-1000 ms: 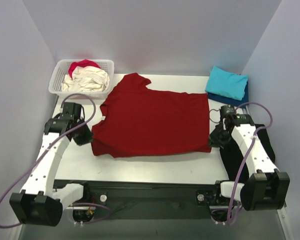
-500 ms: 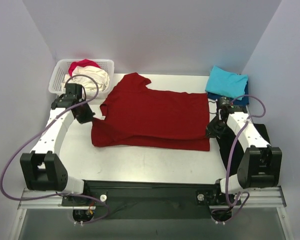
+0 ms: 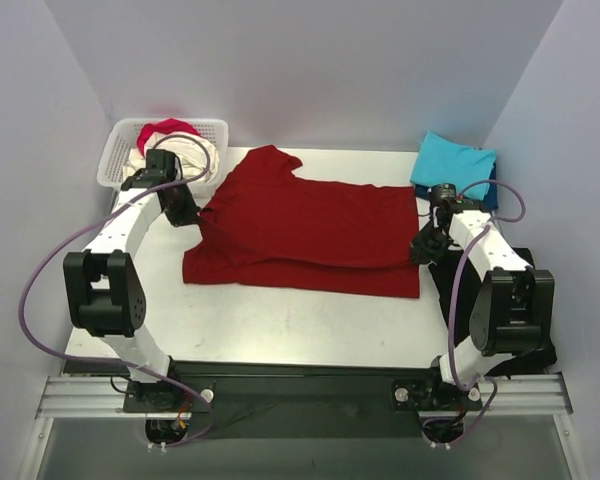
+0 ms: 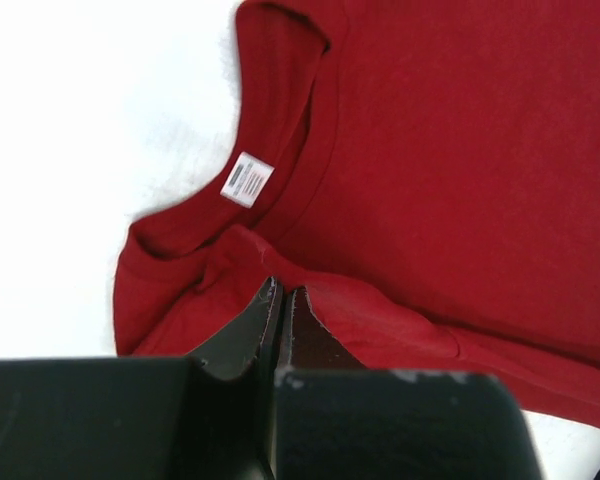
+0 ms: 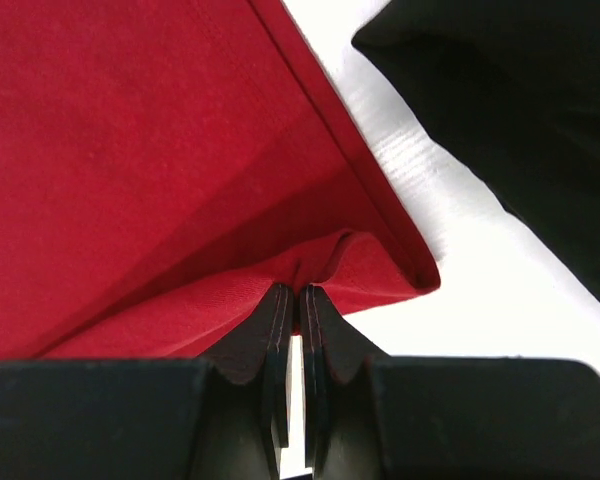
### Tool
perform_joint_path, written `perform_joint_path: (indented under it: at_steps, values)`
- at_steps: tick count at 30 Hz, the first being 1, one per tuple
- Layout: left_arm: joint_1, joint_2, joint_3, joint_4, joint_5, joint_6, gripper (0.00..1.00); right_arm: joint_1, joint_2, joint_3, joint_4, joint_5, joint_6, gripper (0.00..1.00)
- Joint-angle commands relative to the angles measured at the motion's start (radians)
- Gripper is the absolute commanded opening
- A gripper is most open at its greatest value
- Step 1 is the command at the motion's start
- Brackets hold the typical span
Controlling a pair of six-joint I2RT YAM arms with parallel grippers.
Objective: Fold and stack the t-shirts
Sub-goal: Fold the flattened tshirt in 1/3 of the way
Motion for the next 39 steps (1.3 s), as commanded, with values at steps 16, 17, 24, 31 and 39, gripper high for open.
perform_joint_path:
  at_steps: [16, 17, 24, 31, 39]
  values:
    - [-0.07, 0.253, 0.253, 0.242, 0.142, 0.15, 0.55, -0.006, 0.116, 0.179, -0.027, 0.06, -0.011, 0.44]
    - [-0.072, 0.233, 0.209, 0.296, 0.119, 0.136, 0.55, -0.004, 0.111, 0.193, -0.034, 0.091, -0.018, 0.45]
    - [-0.078, 0.032, 0.082, 0.303, 0.027, 0.119, 0.55, 0.031, 0.056, 0.222, -0.085, 0.145, -0.091, 0.44]
    - [-0.101, -0.065, -0.082, 0.112, 0.008, 0.108, 0.5, 0.14, 0.027, 0.057, -0.11, 0.122, -0.077, 0.41]
    - [-0.108, -0.118, -0.23, 0.039, -0.03, 0.075, 0.44, 0.252, 0.107, 0.018, -0.091, 0.102, -0.09, 0.38]
